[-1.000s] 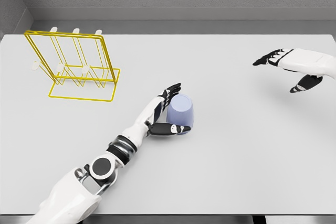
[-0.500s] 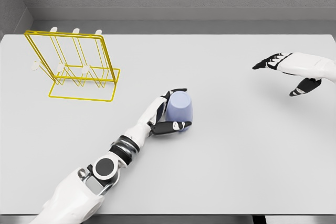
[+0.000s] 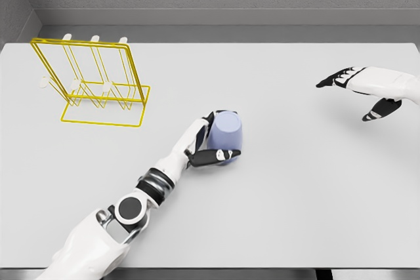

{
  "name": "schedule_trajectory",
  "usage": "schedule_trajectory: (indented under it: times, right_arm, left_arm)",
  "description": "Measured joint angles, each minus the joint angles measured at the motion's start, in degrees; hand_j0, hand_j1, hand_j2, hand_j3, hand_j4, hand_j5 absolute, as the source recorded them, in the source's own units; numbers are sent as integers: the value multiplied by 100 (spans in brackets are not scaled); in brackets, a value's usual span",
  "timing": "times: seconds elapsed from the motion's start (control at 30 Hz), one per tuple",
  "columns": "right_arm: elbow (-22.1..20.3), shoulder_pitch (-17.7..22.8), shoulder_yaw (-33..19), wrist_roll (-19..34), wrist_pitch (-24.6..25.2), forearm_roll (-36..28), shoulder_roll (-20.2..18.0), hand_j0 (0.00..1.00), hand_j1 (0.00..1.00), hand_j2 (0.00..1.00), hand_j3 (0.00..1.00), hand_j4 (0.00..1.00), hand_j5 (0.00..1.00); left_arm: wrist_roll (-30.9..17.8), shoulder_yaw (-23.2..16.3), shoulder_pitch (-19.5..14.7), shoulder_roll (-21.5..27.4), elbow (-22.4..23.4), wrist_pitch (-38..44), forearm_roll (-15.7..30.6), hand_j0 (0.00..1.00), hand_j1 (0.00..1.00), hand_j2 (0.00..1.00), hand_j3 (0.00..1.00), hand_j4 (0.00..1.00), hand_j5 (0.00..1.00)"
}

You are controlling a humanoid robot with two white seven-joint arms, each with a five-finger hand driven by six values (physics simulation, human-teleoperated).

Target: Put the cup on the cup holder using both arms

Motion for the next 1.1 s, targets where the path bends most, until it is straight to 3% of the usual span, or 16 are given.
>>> schedule_trajectory:
  times: [0.53, 1.1]
  right_arm:
    - [116, -9, 26, 181, 0, 17, 150, 100, 100, 100, 100, 100, 100]
    - [119, 9, 23, 189, 0, -10, 168, 100, 100, 100, 100, 100, 100]
  left_arm:
    - [-25, 406, 79, 294, -731, -225, 37, 70, 70, 70, 70, 70, 70]
    - [-26, 730, 105, 764, -873, -1567, 95, 70, 70, 70, 70, 70, 70]
